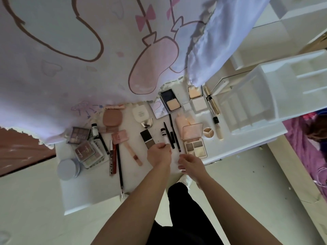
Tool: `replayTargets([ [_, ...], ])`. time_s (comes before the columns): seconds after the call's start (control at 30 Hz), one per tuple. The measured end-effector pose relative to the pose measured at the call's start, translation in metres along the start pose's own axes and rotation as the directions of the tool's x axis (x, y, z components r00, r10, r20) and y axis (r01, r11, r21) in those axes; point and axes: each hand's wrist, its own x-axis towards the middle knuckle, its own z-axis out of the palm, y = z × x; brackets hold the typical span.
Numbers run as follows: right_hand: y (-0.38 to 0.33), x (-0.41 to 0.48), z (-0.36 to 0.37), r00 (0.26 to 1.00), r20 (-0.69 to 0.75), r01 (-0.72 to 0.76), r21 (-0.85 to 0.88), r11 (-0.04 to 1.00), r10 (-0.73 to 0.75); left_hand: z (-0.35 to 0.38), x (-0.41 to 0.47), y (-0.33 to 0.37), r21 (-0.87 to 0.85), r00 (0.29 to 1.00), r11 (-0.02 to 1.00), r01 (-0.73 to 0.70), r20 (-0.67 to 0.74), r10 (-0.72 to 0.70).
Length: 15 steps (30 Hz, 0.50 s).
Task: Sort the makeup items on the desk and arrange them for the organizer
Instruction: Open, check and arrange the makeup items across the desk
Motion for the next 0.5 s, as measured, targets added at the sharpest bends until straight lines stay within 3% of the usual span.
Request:
replayTargets([
  [0.13, 0.0, 0.002, 0.002, 1.0, -0.017, 0.011, -0.024, 1.0, -0.011, -0.002, 0.003, 0.001, 0.27, 0.993, 0.956, -0.117, 0.047, 0.109],
  [0.37, -0.002, 0.001, 0.008, 0.998, -0.065, 0.024, -0.066, 0.998, -0.028, -0.041, -0.007, 0.015, 0.158, 0.979, 0.974, -0.162, 0.151, 0.139],
  [0.5, -0.007, -0.005, 0.026, 0.977, -0.157, 0.119, -0.164, 0.979, -0.145, -0.096, 0.011, 0.012, 0.348, 0.932, 0.866, -0.36, 0.166, 0.322],
])
